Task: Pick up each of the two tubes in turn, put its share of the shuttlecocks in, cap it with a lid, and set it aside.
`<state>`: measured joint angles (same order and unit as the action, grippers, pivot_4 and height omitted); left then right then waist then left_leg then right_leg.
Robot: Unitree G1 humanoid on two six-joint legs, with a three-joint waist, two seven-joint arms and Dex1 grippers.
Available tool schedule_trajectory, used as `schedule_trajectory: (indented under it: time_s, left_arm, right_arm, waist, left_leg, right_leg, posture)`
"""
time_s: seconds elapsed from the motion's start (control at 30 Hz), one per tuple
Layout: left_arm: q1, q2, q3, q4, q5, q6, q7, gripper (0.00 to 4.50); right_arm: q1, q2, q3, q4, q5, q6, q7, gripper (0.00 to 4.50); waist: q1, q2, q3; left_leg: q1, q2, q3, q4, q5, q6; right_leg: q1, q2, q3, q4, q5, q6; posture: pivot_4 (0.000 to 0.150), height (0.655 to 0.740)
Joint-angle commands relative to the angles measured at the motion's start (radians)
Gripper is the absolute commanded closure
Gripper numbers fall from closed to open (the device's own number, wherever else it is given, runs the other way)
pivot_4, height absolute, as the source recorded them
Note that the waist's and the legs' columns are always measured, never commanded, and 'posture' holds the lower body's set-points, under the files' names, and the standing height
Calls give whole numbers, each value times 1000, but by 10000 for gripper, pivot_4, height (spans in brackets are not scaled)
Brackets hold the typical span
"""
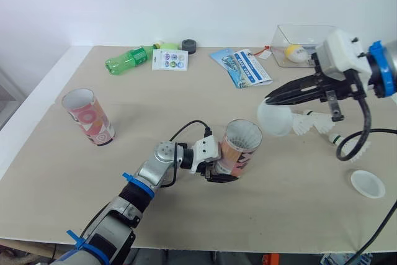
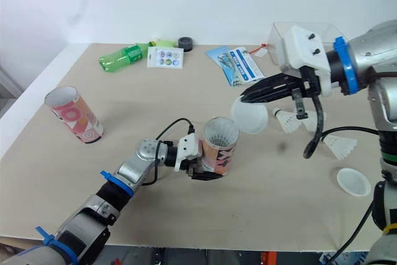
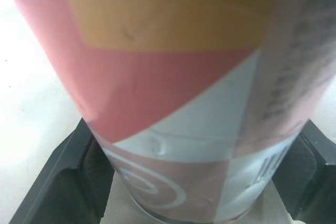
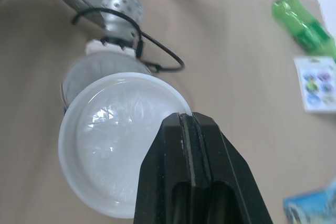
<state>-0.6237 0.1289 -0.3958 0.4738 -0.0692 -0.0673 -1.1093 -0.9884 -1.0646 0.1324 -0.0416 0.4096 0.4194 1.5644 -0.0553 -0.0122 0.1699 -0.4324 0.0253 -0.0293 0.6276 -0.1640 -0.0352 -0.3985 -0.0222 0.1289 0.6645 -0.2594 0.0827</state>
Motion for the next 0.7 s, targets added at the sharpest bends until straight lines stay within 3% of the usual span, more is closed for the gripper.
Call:
schedule_trajectory:
  time_s: [0.03, 0.47, 0.7]
  left_arm:
    - [7, 24, -11, 64, 52, 14, 28, 8059]
    - [25, 28, -17, 50, 53, 17, 43, 8059]
    - [24, 32, -13, 52, 52, 19, 44, 8059]
  right_arm:
    - [-59, 37, 27, -38, 20, 5, 50, 44930]
    - [-62, 161, 93, 39, -48, -107, 38, 44930]
    - [-48, 159, 107, 60, -56, -136, 50, 44930]
  waist:
    - [0, 0, 0]
    - [0, 0, 0]
    - [0, 0, 0]
  left_leg:
    - [0, 0, 0, 0, 0, 0]
    - [0, 0, 1, 1, 1, 1]
    - [1, 0, 1, 1, 1, 1]
  right_leg:
    - [0, 0, 0, 0, 0, 0]
    - [0, 0, 0, 0, 3, -1]
    - [0, 0, 0, 0, 3, -1]
  posture:
    - [1500, 7400]
    - [1500, 7400]
    - [1500, 7400]
